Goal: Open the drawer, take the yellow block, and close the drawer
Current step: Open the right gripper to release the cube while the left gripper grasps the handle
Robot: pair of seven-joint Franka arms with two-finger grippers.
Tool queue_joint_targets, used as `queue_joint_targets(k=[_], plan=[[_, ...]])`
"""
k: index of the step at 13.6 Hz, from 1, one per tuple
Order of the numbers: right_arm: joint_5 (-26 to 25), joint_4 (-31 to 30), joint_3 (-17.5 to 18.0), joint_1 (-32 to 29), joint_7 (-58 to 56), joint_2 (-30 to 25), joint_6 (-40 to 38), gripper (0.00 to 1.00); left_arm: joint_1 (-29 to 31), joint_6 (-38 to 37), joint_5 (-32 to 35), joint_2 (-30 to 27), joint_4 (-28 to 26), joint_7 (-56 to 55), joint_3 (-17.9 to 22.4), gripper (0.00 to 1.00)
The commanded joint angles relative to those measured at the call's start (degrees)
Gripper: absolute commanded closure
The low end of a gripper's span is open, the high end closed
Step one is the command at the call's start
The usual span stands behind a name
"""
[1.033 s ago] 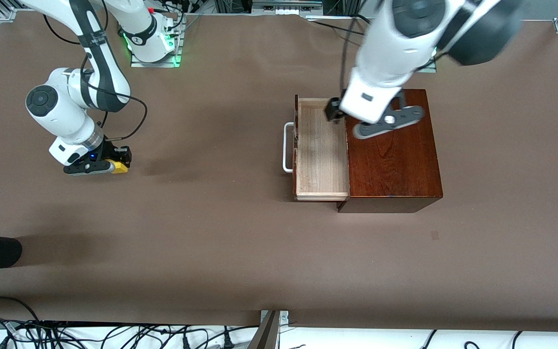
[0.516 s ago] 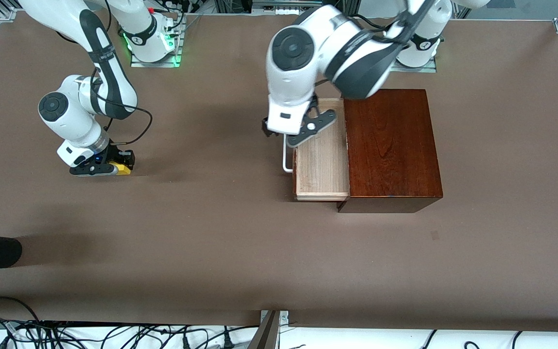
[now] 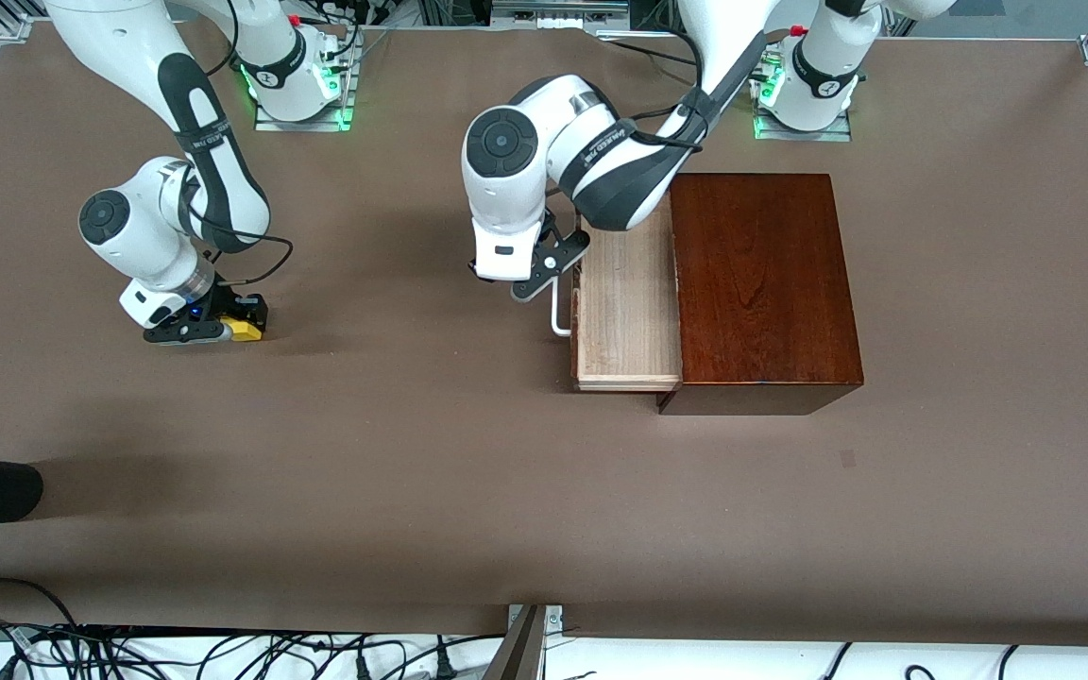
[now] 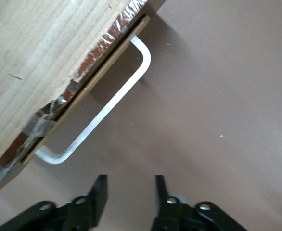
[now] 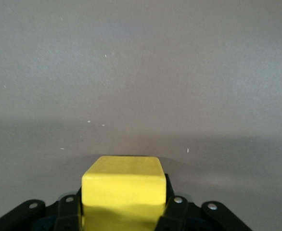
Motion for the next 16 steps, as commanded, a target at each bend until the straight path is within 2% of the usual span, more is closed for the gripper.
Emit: queue_joint_targets(k=[1, 4, 5, 6, 8, 12, 14, 16], plan=[[2.11, -0.22, -0.1, -0.16, -2.32, 0.72, 1.48, 1.0, -1.28, 0.17, 0.18, 3.76, 2.52, -0.39, 1.31, 1.0], [2.11, -0.22, -0.1, -0.16, -2.32, 1.52, 1.83, 0.98, -1.28, 0.17, 5.62, 5.79, 2.34, -0.56, 1.31, 1.0], [2.11, -0.13, -0.1, -0.16, -2.32, 1.43, 1.66, 0.66, -1.1, 0.17, 5.81, 6.14, 2.43, -0.65, 1.66, 1.0], [2.11, -0.04, -0.1, -0.07, -2.32, 1.34, 1.48, 0.01, -1.1, 0.17, 5.89, 6.14, 2.43, -0.57, 2.7, 1.0], [2.11, 0.31, -0.01, 0.02, -2.58, 0.29, 0.96, 0.0, -1.19, -0.09, 6.07, 6.4, 2.25, -0.39, 4.12, 1.0], [0.18, 1.36, -1.5, 0.8, -2.23, -3.31, -8.96, 0.0, -1.19, -0.36, 6.25, 6.32, 1.99, -0.48, 5.09, 1.0], [-4.9, 3.28, -3.43, 0.81, -1.7, -4.8, -13.34, 0.0, -1.19, -0.36, 7.38, 6.14, 1.81, -0.57, 5.09, 1.0], [-8.51, 7.49, -5.98, 0.81, -1.44, -5.25, -20.89, 0.0, -0.58, -1.32, 9.05, 5.53, 1.64, -0.39, 5.09, 1.0]])
